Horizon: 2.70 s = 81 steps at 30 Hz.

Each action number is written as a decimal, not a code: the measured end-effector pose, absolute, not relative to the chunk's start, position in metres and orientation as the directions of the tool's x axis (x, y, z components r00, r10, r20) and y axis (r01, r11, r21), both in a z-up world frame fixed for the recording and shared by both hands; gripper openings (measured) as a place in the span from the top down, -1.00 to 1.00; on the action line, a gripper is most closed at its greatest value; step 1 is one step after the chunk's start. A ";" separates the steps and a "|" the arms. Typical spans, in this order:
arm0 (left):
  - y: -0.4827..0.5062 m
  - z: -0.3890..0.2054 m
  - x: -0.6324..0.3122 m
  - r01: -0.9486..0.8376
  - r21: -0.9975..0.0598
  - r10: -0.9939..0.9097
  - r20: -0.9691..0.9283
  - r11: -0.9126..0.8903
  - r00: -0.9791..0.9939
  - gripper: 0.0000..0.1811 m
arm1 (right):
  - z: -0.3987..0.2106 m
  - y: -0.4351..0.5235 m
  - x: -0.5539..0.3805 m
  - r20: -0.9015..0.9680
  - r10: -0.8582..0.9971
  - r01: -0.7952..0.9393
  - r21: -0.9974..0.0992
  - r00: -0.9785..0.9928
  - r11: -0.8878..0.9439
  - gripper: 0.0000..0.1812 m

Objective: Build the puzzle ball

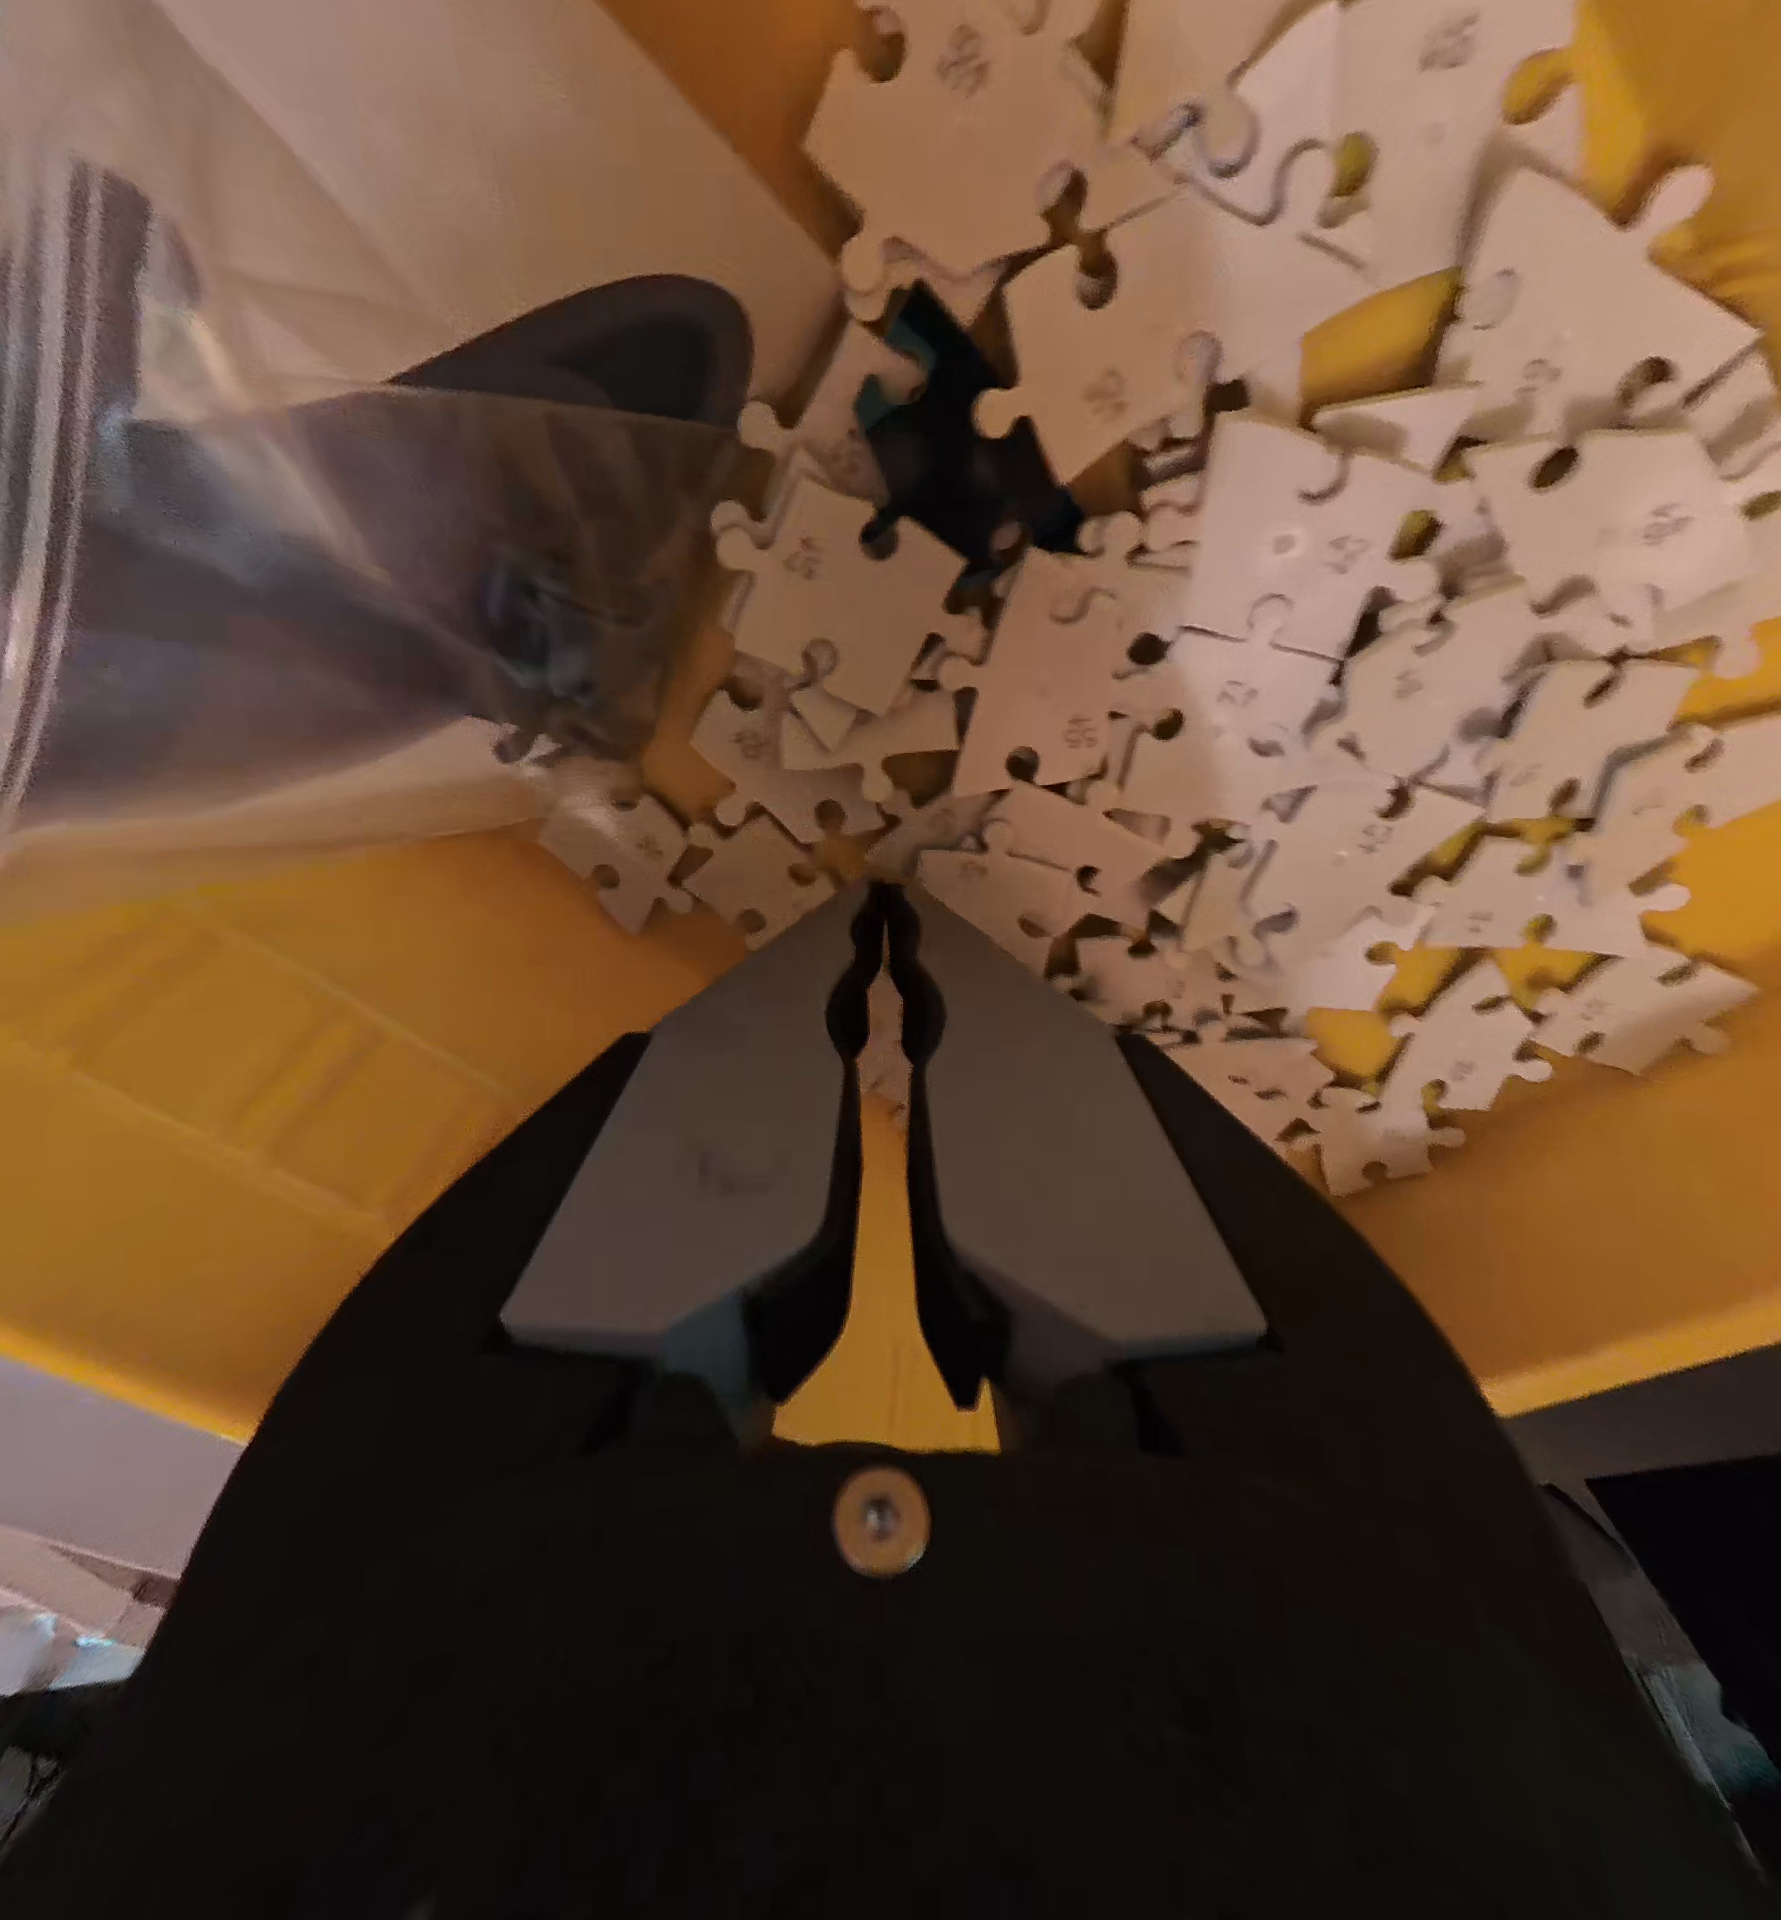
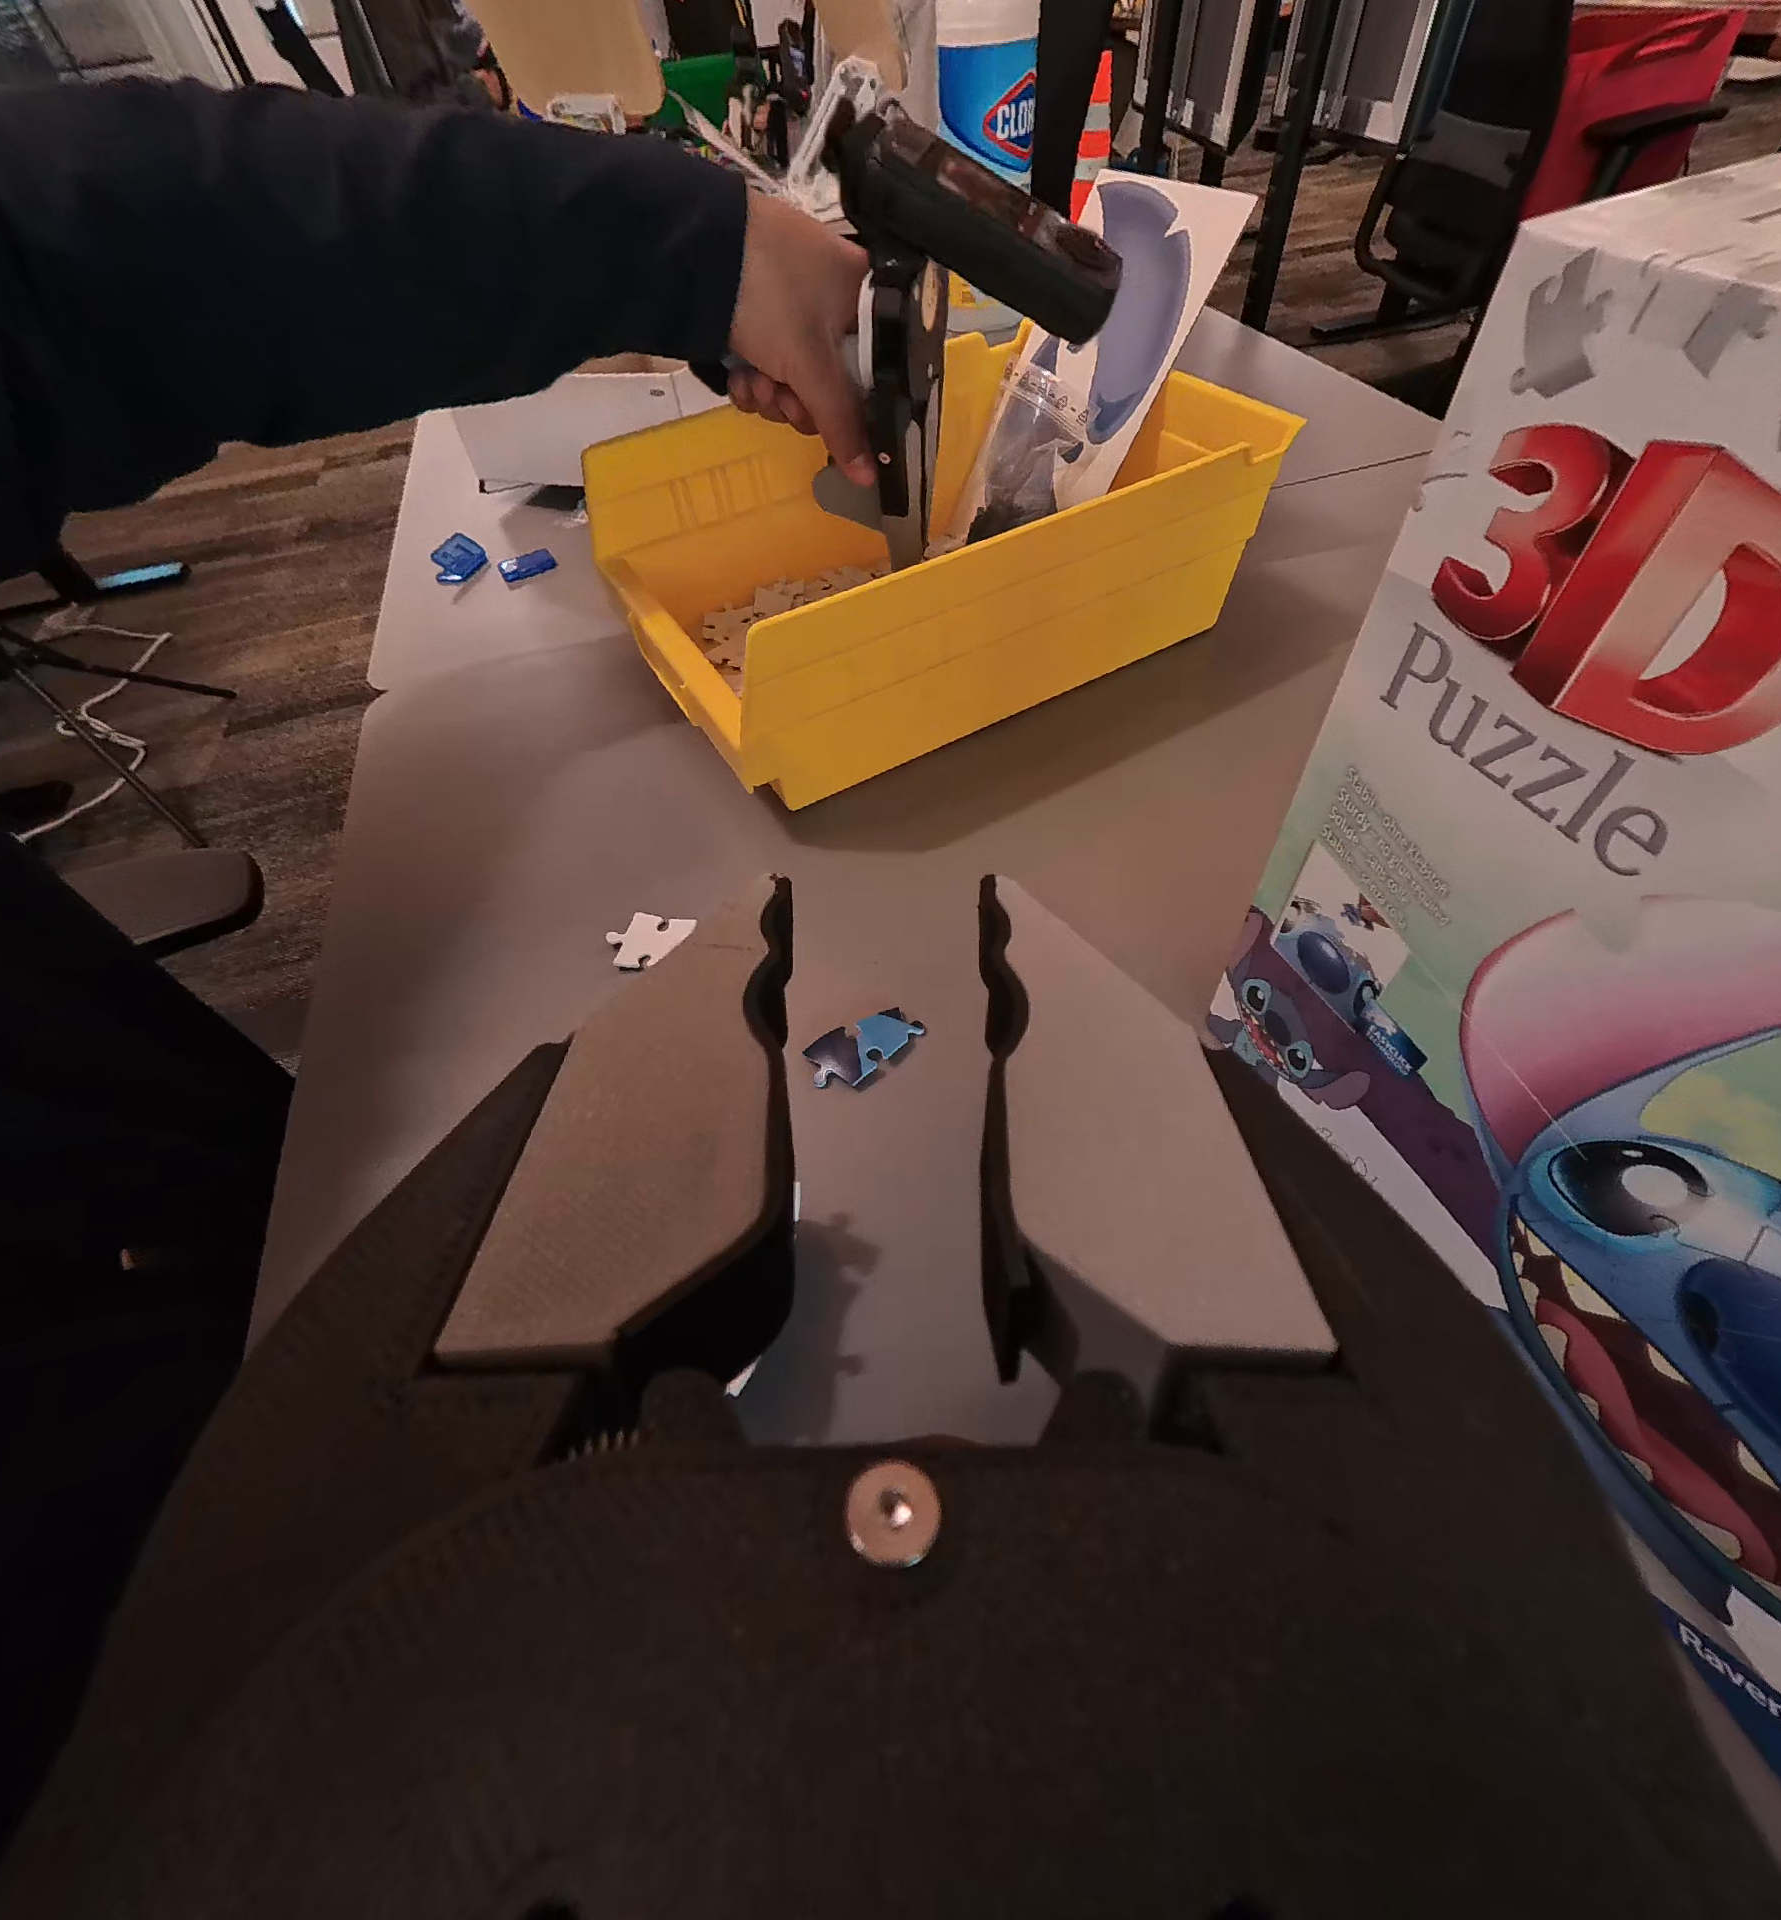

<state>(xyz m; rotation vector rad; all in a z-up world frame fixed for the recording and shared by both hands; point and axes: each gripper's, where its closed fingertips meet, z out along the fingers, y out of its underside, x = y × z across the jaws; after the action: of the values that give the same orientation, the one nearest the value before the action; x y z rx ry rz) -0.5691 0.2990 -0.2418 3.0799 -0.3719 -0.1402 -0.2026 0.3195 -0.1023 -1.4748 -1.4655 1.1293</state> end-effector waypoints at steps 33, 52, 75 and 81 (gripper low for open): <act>0.334 -0.134 -0.563 -0.533 -0.453 -0.496 -0.210 -0.715 0.843 0.51 | -0.120 0.370 -0.221 0.152 0.985 0.306 -0.945 0.084 0.120 0.23; 0.314 -0.200 -0.584 -0.438 0.007 -0.429 -0.214 -0.899 0.878 0.47 | -0.091 0.342 -0.212 0.098 0.995 0.184 -0.979 0.027 0.092 0.31; 0.297 -0.246 -0.586 -0.157 0.240 -0.171 -0.040 -0.958 0.985 0.35 | -0.049 0.290 -0.184 0.082 0.993 0.049 -0.995 -0.090 0.087 0.39; 0.291 -0.248 -0.581 -0.169 0.263 -0.186 -0.041 -0.950 0.982 0.24 | -0.036 0.284 -0.177 0.087 0.991 -0.002 -0.996 -0.098 0.088 0.42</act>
<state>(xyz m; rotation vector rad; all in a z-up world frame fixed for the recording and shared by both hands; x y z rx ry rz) -0.5808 0.2913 -0.2477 2.8672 -0.2619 -0.0952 -0.1766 0.2845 -0.0360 -1.0979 -1.3230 1.2137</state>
